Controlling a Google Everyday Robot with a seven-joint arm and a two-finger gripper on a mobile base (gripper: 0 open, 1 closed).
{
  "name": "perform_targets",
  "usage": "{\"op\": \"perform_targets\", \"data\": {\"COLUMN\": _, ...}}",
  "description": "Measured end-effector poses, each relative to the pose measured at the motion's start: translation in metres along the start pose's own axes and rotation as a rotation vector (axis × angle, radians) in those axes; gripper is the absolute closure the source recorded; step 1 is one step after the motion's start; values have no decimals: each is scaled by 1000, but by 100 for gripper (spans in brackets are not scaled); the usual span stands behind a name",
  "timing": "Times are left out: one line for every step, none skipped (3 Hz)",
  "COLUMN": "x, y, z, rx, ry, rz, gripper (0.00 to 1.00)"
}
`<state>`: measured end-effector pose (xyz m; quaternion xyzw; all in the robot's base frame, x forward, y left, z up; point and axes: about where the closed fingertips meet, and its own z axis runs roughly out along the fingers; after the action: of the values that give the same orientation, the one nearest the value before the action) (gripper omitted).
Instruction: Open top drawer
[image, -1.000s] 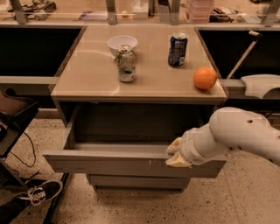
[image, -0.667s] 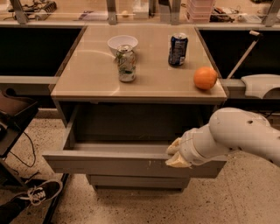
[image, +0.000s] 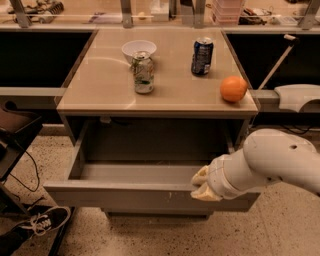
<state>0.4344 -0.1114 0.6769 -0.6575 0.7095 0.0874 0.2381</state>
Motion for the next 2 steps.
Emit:
{"op": "perform_targets", "data": {"x": 1, "y": 2, "z": -1, "rx": -1, "ry": 0, "rz": 0, "gripper": 100}}
{"op": "perform_targets", "data": {"x": 9, "y": 12, "z": -7, "rx": -10, "ry": -1, "rz": -2, "gripper": 100}}
